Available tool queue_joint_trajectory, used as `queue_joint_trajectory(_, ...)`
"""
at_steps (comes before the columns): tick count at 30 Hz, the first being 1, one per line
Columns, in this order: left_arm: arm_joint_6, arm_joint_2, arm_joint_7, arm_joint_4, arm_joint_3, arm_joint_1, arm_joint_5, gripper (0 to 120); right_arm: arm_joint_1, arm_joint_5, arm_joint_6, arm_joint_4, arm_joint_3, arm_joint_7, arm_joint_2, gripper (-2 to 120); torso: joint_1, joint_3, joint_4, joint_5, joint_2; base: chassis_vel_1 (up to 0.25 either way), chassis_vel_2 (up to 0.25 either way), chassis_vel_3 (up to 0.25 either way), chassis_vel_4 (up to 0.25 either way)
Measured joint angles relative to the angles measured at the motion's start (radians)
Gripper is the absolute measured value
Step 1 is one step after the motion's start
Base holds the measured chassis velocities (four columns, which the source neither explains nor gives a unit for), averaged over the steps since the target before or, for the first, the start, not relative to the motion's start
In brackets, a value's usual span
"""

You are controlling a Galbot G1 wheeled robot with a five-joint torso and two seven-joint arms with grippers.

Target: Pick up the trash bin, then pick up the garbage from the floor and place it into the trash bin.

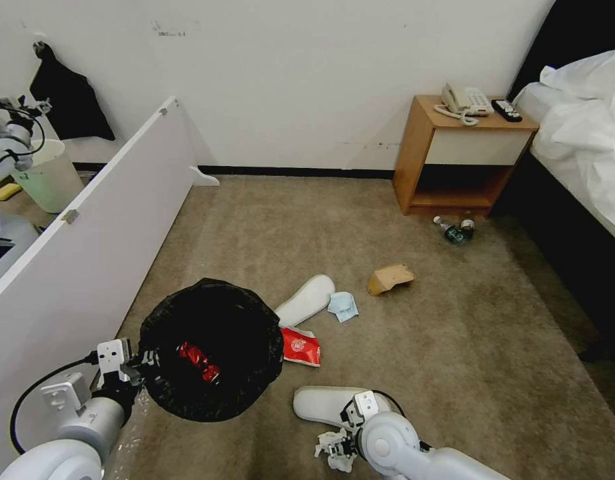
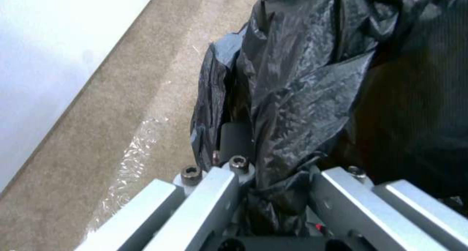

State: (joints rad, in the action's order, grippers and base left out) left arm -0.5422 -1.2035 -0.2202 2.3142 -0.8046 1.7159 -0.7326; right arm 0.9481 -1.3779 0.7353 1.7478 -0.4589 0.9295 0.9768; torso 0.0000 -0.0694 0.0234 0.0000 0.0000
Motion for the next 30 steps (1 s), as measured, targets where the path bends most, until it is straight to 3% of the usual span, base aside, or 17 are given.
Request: queue_joint_trajectory(30, 0.000, 0.012, -0.004, -0.009, -0.011, 0.003, -0.003, 0, 0.017, 0.045, -0.072, -0.122, 0.039, -0.114, 0.119, 100, 0.000, 0.000, 0.0000, -0.0001, 0.000, 0.000, 0.000, 0.000, 0.000)
